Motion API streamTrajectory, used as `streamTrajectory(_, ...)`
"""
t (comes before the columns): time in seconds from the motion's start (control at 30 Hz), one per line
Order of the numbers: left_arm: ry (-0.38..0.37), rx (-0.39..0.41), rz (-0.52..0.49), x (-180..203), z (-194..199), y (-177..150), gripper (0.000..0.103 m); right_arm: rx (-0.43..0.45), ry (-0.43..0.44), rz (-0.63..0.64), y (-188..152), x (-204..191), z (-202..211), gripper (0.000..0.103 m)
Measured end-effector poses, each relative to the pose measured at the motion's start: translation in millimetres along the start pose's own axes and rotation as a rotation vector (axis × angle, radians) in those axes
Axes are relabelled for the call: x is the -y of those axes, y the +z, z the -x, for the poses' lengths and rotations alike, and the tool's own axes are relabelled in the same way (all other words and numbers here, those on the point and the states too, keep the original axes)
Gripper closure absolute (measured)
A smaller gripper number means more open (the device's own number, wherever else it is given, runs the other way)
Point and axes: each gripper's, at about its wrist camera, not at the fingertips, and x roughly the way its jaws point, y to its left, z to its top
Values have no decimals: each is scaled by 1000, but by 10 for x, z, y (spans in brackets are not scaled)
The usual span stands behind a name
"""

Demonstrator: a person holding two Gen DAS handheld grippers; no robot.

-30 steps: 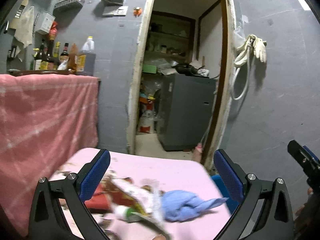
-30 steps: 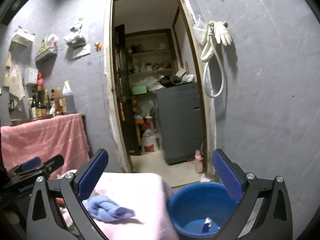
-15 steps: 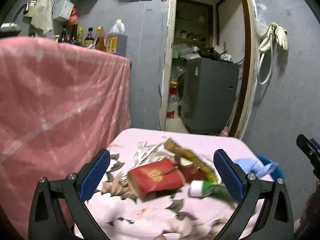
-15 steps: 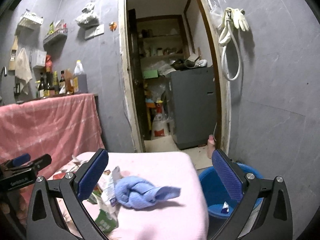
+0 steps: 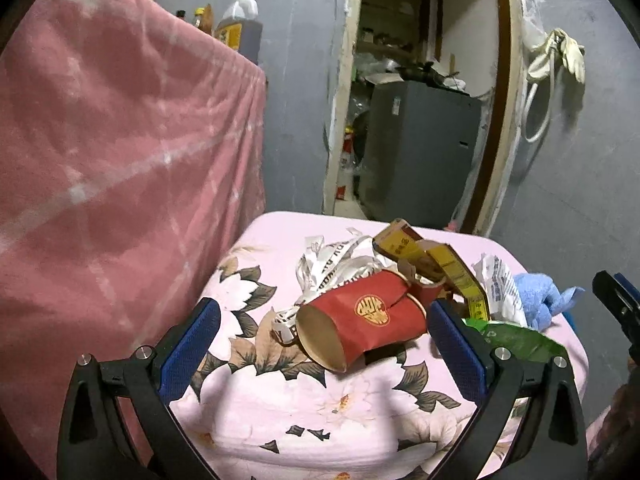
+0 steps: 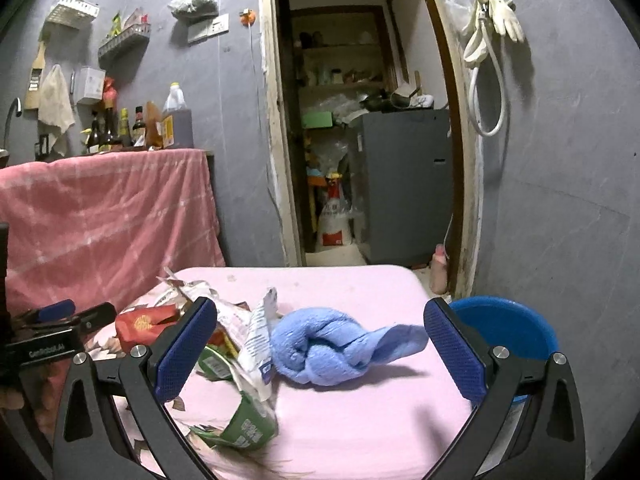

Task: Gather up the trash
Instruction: 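Move both tools back over the table toward the remaining trash, then grasp the red paper cup with the left tool while the right tool grasps the green-white tube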

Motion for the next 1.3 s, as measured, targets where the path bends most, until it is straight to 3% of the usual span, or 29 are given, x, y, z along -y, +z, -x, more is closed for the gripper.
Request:
streamTrajectory(0.13,-26,-30,-54,19,-85,-27,3,-35,40,-6,-37,-40,-47,0)
streamTrajectory(0.23,-56,-49,-51,9,-124,-26,3,-62,68,-5,-75,-75,-86,7)
streamTrajectory(0.57,-128,-141,-47,-19,-297,-1,10,-144,143,15,-137,-208,-188,49)
streamTrajectory(0.7,-143,-141,-65,-15,-309,25,10,-168,155,32,-159,-262,-210,50)
streamTrajectory(0.8,-158,-146,-66,-24,-325,30,23,-185,146,35,-170,-283,-239,51)
streamTrajectory(0.9,-180,-165,-52,-53,-376,37,28,-209,145,40,-186,-300,-268,51)
streamTrajectory(1.3,-245,-250,-127,-12,-524,46,28,-264,140,42,-223,-324,-351,51)
